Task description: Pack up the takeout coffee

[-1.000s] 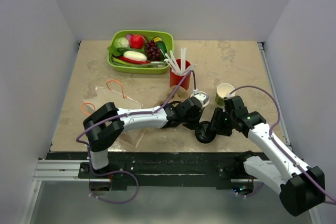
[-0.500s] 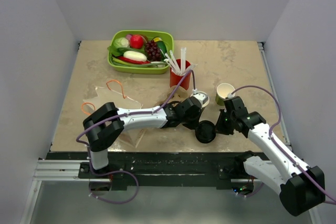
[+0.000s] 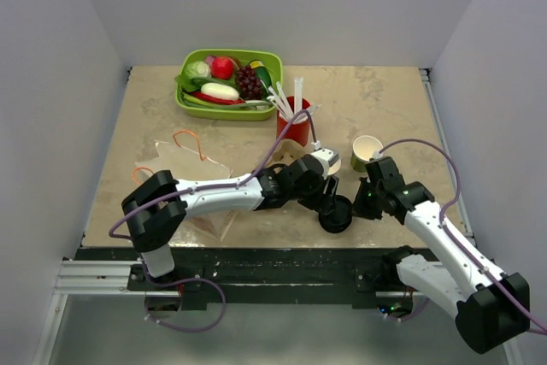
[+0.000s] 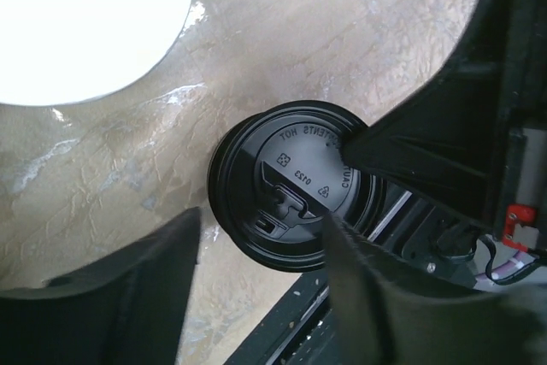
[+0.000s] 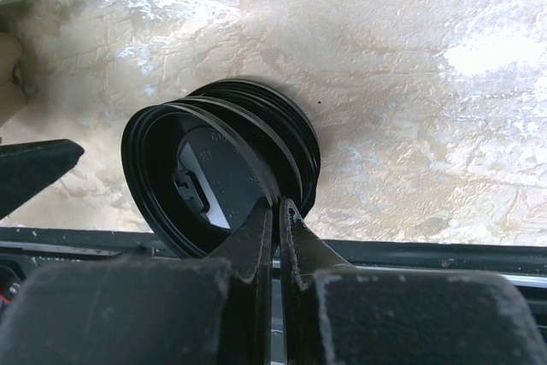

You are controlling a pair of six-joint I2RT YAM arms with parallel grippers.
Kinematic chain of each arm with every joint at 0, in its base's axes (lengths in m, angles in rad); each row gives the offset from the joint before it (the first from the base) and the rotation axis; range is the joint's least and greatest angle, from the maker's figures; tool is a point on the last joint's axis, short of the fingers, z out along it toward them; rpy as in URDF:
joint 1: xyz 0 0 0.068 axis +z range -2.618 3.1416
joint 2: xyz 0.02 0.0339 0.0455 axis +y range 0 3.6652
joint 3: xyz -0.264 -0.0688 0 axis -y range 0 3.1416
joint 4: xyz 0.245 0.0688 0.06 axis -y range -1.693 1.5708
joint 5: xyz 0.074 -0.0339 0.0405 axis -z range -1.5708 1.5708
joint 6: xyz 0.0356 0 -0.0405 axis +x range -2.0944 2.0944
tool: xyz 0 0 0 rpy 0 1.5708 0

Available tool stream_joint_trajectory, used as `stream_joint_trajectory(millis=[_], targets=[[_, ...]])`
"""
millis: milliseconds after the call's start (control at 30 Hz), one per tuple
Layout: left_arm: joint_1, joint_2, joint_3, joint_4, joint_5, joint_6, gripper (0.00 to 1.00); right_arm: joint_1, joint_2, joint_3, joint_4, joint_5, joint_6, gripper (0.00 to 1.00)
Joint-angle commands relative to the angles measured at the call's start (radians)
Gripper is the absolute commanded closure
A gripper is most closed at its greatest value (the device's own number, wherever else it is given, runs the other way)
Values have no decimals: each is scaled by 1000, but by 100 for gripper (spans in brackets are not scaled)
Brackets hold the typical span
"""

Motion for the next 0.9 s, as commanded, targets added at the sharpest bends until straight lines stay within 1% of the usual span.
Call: stream_joint_trajectory(millis=[0,33,100,133,200,267,400,500,567,600,633,700,733,767,800,833,867], targets=[[-3,-78,-30,64,8,12,29,-1,-20,51,2,-12,9,100],[-3,-86,-35,76,8,21,22,-1,-28,56,8,-21,7,100],[-3,-107,-48,88,9,31,13,-1,-30,63,-8,-22,9,100],[-3,-114,-51,96,15,43,11,-1,-25,68,-15,-17,9,100],[-1,-127,-58,99,20,55,4,-1,-22,73,-32,-14,7,100],[-3,-141,-67,102,25,71,1,0,-19,83,-47,-5,10,100],[-3,-169,-90,115,35,101,1,0,-26,132,-117,14,9,100],[-3,-195,-107,115,48,123,0,-1,-31,189,-174,34,-22,100],[-3,-230,-128,159,52,136,1,0,-39,224,-182,31,-78,100],[-3,-248,-137,182,55,184,0,-1,-45,244,-173,28,-104,100],[-3,-294,-148,196,51,213,0,0,-48,255,-165,22,-162,100],[-4,-363,-195,249,36,285,0,-1,-57,275,-144,18,-219,100],[-4,-444,-220,277,32,313,0,-1,-59,295,-139,21,-256,100],[-4,-487,-269,308,40,337,0,-1,-59,309,-136,14,-278,100],[-4,-529,-294,356,57,410,0,0,-57,342,-131,9,-292,100],[-6,-610,-318,375,110,455,1,0,-54,364,-131,6,-308,100],[-7,-647,-358,391,143,500,0,-1,-50,385,-134,-27,-319,100]])
